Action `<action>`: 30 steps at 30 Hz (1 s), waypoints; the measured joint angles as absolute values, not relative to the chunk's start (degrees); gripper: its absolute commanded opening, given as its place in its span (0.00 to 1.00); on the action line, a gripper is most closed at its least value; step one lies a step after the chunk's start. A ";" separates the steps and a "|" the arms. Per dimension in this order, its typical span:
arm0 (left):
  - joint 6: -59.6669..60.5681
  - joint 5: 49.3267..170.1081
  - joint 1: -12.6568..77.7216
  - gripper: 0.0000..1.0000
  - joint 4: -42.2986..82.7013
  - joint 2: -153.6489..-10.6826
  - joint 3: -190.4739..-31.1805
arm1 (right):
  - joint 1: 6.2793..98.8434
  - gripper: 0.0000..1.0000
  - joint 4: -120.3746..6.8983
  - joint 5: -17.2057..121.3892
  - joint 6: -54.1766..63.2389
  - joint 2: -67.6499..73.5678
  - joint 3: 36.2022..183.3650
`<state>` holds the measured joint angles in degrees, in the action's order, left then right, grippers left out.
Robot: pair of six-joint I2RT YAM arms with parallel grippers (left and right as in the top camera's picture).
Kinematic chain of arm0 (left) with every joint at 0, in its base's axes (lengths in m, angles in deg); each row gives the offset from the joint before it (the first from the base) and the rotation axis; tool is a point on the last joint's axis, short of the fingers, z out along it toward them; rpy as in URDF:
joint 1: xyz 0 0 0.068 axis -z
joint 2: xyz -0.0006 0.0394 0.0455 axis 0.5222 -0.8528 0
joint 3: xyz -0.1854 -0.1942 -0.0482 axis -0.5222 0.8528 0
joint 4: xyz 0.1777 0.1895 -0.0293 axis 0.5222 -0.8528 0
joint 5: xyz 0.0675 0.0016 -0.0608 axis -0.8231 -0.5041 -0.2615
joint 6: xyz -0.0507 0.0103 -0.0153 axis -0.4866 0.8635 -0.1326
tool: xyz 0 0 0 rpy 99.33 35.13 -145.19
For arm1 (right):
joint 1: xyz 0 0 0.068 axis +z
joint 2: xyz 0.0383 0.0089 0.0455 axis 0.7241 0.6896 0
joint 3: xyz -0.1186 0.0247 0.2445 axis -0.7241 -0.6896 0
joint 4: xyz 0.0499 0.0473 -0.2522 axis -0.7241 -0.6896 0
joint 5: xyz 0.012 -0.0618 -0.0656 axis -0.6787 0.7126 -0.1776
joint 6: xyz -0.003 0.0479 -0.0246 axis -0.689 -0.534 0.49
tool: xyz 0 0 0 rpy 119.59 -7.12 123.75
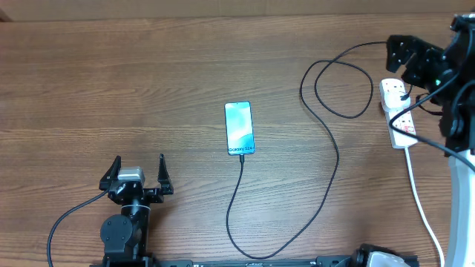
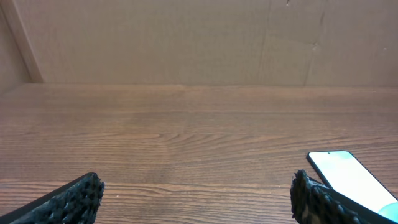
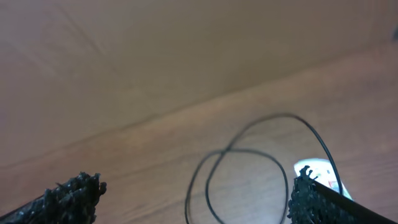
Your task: Plug charger to phone and switch on socket
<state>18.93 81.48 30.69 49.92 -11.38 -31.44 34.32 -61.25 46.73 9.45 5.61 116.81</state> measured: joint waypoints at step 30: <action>18.93 81.48 30.69 1.00 49.92 -11.38 -31.44 | 40.55 1.00 -11.46 48.39 9.45 -32.24 60.73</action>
